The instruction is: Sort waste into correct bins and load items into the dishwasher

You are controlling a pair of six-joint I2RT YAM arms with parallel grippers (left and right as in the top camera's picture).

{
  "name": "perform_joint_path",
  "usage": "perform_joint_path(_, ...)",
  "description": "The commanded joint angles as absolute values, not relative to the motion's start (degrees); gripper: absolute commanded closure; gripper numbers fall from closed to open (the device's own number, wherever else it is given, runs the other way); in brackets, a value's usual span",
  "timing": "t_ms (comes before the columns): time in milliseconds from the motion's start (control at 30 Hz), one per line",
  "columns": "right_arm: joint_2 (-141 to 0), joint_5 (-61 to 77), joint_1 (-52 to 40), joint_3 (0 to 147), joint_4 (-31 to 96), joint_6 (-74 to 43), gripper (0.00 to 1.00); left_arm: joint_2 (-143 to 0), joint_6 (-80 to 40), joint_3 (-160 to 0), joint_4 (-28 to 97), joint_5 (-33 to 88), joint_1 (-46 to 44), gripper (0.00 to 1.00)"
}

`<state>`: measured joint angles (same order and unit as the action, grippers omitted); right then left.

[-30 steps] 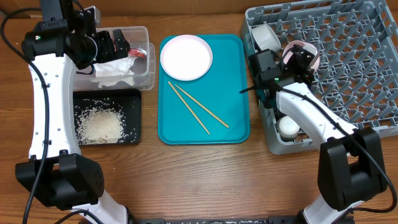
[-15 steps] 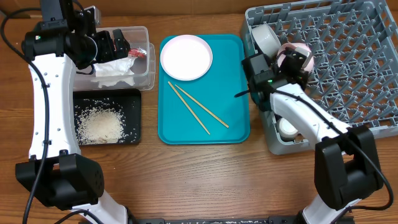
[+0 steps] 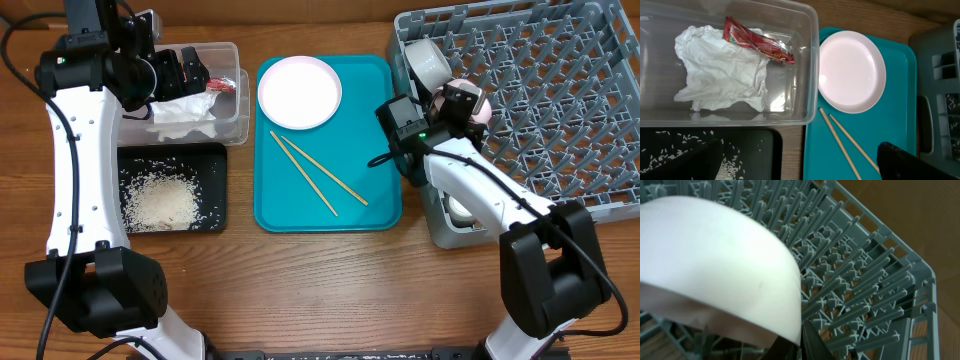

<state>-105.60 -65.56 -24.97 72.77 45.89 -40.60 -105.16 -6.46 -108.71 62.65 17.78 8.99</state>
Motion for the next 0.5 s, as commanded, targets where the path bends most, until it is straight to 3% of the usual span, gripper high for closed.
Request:
perform_joint_path(0,-106.21,-62.46,-26.5,72.6,45.89,-40.25,0.93,-103.48,-5.78,-109.54,62.76,17.5,8.97,0.0)
perform_joint_path(67,-106.21,-61.34,-27.49,72.6,45.78,-40.25,0.89,-103.48,-5.8,-109.54,62.76,17.5,8.97,0.0)
perform_joint_path(133,-106.21,-61.14,-28.77,72.6,45.82,-40.25,0.8,-103.48,-5.8,-109.54,62.76,17.5,8.97,0.0)
perform_joint_path(267,-106.21,-61.17,-31.44,72.6,45.8,-40.25,0.32,-103.48,-5.78,-109.54,62.76,17.52,8.97,0.0)
perform_joint_path(367,-106.21,-61.14,-33.3,72.69,45.82,-40.25,0.15,-103.48,-5.8,-109.54,62.76,17.5,8.97,0.0)
perform_joint_path(467,-106.19,-59.55,-34.09,73.34,45.82,-40.14,0.04,-103.48,-5.8,-109.54,62.76,17.52,8.97,0.0)
